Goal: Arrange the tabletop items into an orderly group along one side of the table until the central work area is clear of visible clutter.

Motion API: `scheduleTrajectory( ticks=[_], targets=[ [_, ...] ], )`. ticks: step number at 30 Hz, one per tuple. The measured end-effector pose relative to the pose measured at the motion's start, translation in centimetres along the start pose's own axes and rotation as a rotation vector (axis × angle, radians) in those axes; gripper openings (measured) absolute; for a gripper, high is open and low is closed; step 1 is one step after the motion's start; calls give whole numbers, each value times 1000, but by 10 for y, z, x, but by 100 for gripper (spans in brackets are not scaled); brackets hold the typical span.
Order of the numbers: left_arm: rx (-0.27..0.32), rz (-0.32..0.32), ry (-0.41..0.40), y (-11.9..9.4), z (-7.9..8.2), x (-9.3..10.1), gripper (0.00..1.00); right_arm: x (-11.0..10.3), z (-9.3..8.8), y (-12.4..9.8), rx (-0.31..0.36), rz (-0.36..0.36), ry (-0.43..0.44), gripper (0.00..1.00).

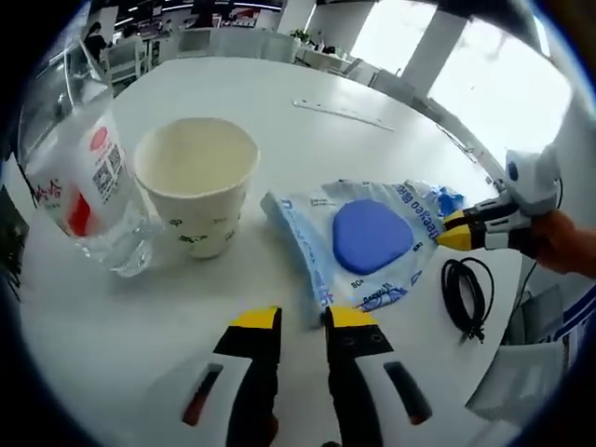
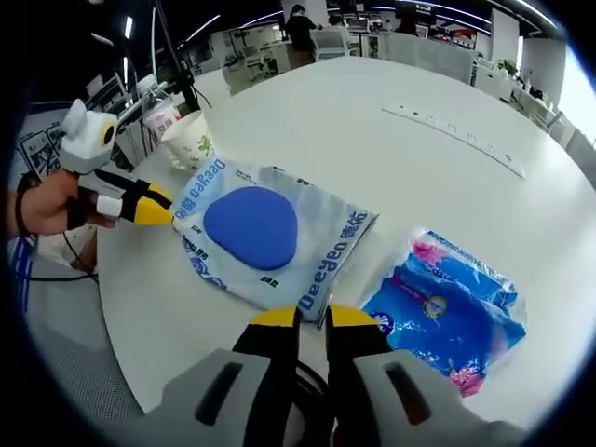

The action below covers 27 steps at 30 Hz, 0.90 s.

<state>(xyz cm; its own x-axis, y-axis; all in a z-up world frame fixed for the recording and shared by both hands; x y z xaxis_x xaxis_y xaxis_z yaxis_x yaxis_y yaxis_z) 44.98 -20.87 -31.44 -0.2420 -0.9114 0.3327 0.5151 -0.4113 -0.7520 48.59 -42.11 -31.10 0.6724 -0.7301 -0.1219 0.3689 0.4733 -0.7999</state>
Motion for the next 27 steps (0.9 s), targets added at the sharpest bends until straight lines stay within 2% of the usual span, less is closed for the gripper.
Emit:
scheduleTrajectory(
  ticks=[10,12,19,27],
  targets=[
    [-8,-3,-25,9,1,4,2,-4,2,0,13,5,15,2],
    [11,1,-62,10,5,1,2,-3,4,1,16,2,25,1],
    [45,28,-99,12,19,-9,1,-4,13,7,23,8,37,1],
    [78,62,-131,13,31,-20,1,-5,23,15,47,11,107,1]
  ],
)
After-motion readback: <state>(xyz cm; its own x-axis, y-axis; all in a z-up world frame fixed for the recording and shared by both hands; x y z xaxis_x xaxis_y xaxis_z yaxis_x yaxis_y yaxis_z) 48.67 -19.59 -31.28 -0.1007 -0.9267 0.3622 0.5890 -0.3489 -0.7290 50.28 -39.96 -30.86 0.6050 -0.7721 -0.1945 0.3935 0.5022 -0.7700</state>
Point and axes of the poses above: the point that each gripper's makers call its tool centre point, and the gripper's own axes: y roughly forward along the fingers, x roughly to its right, z roughly out of its top, the point moved 2 cm from there along -y, roughly backward along the fingers, and after that the axes turned 2 degrees about -y, right-handed, at the moved point
